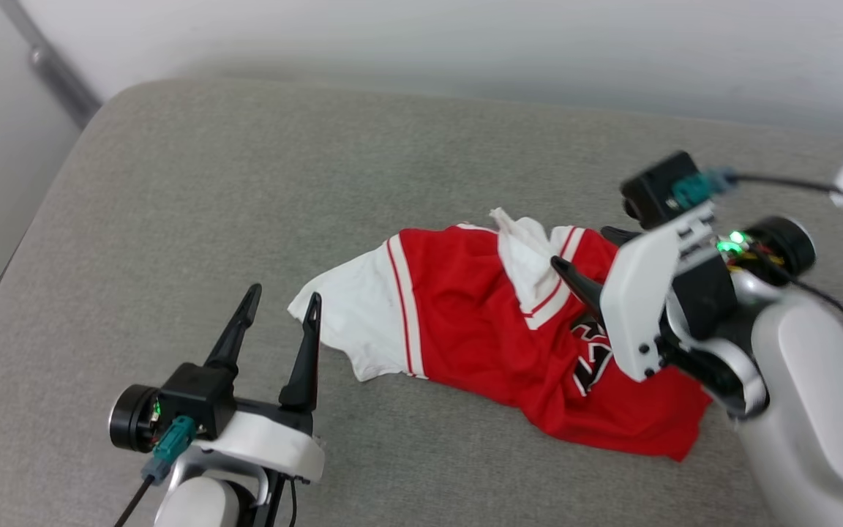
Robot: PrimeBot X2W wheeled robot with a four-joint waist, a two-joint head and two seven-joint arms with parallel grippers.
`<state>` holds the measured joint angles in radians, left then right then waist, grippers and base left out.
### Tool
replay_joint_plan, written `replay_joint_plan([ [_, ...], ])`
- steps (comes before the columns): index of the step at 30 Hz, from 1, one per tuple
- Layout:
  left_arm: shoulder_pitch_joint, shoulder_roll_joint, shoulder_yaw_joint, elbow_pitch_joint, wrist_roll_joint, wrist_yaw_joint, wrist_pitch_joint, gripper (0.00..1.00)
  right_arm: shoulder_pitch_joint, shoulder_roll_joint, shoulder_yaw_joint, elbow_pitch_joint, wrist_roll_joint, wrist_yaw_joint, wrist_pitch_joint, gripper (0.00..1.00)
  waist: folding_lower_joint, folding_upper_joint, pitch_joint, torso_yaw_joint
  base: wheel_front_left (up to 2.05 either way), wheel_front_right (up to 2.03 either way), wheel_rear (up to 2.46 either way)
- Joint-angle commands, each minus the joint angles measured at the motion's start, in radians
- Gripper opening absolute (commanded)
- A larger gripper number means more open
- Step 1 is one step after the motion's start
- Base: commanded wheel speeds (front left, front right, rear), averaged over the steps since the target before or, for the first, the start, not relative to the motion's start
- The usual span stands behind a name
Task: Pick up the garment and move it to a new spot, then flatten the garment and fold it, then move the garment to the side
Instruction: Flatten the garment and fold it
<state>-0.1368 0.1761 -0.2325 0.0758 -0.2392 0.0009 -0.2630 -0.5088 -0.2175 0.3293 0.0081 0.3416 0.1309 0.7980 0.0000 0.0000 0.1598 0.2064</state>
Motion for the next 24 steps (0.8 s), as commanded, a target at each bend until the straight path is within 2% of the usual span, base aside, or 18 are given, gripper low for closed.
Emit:
replay_joint_plan([
  [1, -0.018, -0.004, 0.007, 0.003, 0.003, -0.004, -0.003, 1.00, -0.025, -0.003, 0.010, 0.007, 0.009, 0.000, 0.025, 1.00, 0.0000, 0.0000, 0.018, 0.021, 0.00, 0.00, 0.00],
  [5, -0.032, -0.037, 0.021, 0.012, 0.021, -0.029, -0.003, 1.00, -0.134, -0.011, 0.029, 0.073, 0.043, 0.000, 0.206, 1.00, 0.0000, 0.0000, 0.042, 0.063, 0.00, 0.00, 0.00],
  [10, -0.043, -0.074, 0.033, 0.018, 0.036, -0.056, -0.003, 1.00, -0.212, -0.018, 0.043, 0.163, 0.038, 0.000, 0.312, 1.00, 0.0000, 0.0000, 0.069, 0.118, 0.00, 0.00, 0.00],
  [17, -0.048, -0.103, 0.048, 0.023, 0.052, -0.082, -0.003, 1.00, -0.238, -0.036, 0.074, 0.282, 0.026, 0.000, 0.341, 1.00, 0.0000, 0.0000, 0.094, 0.173, 0.00, 0.00, 0.00],
  [24, -0.051, -0.117, 0.052, 0.037, 0.055, -0.096, -0.003, 1.00, -0.226, -0.027, 0.078, 0.348, 0.013, 0.000, 0.300, 1.00, 0.0000, 0.0000, 0.108, 0.197, 0.00, 0.00, 0.00],
])
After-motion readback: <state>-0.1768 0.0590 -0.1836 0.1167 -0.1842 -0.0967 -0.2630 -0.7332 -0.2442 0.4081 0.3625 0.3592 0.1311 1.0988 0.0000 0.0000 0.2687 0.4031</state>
